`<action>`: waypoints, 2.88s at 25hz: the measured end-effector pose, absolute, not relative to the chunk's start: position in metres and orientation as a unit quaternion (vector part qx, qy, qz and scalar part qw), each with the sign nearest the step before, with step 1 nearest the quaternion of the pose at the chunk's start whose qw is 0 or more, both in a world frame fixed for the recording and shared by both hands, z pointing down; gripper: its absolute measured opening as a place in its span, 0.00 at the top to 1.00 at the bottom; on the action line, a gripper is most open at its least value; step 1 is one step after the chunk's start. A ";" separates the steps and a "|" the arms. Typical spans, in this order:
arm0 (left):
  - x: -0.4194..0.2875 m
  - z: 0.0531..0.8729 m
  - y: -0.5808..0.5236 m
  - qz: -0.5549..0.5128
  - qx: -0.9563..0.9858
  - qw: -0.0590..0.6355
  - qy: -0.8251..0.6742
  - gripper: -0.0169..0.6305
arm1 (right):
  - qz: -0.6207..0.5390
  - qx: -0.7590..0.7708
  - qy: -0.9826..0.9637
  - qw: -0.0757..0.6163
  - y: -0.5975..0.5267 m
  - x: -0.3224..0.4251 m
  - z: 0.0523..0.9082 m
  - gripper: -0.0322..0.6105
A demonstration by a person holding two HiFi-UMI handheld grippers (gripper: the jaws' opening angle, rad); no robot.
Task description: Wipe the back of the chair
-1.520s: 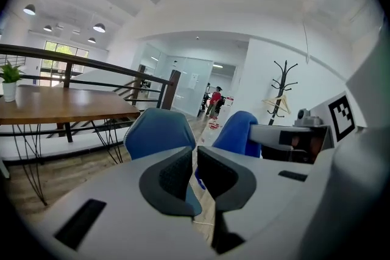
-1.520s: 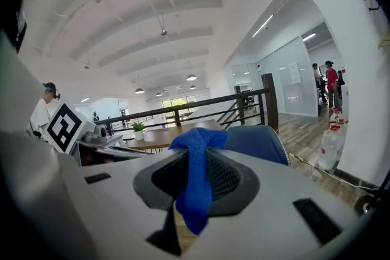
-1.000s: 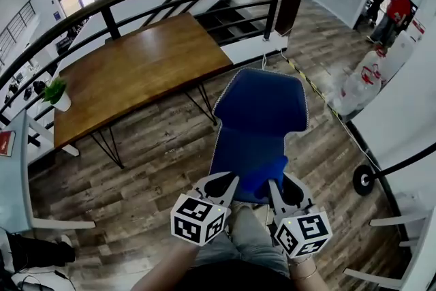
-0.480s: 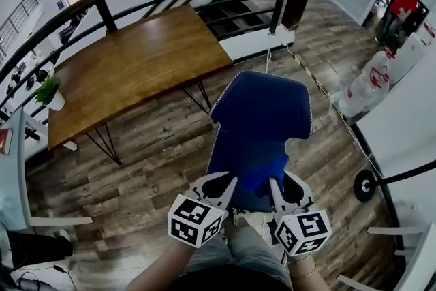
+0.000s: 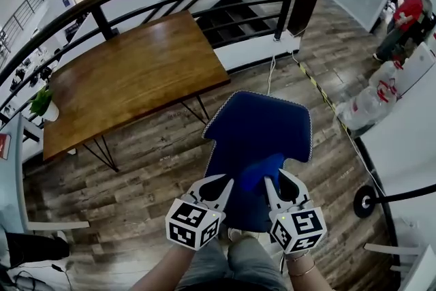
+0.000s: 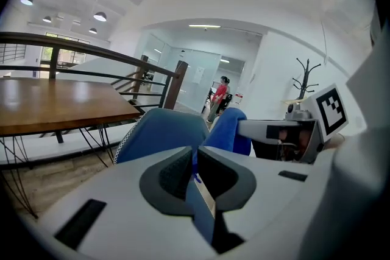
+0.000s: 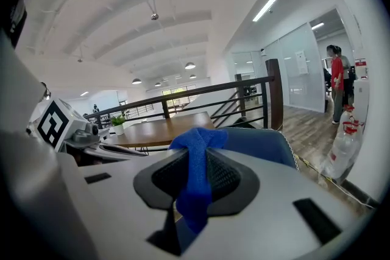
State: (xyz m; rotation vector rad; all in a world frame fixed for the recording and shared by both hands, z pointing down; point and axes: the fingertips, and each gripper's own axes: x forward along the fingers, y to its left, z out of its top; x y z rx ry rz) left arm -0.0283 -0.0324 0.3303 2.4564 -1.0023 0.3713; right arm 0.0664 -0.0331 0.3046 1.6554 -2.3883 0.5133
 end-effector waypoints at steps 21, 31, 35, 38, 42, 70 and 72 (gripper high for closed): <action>-0.033 0.383 -0.168 0.135 0.851 0.254 -0.438 0.92 | 0.169 0.511 -0.832 0.133 -0.220 0.031 0.379 0.82; -0.042 0.412 -0.184 0.152 0.841 0.271 -0.442 0.92 | 0.166 0.518 -0.826 0.150 -0.264 0.023 0.408 0.82; -0.045 0.420 -0.184 0.156 0.841 0.275 -0.439 0.92 | 0.161 0.516 -0.825 0.162 -0.273 0.023 0.415 0.82; -0.042 0.423 -0.184 0.158 0.842 0.275 -0.437 0.92 | 0.167 0.519 -0.823 0.159 -0.273 0.025 0.417 0.82; -0.040 0.427 -0.181 0.158 0.845 0.275 -0.430 0.92 | 0.173 0.529 -0.817 0.153 -0.273 0.025 0.421 0.82; 0.075 0.432 -0.173 0.183 0.888 0.262 -0.331 0.92 | 0.192 0.635 -0.728 0.173 -0.221 0.193 0.437 0.82; 0.083 0.431 -0.173 0.183 0.890 0.262 -0.324 0.92 | 0.199 0.648 -0.715 0.171 -0.216 0.208 0.437 0.82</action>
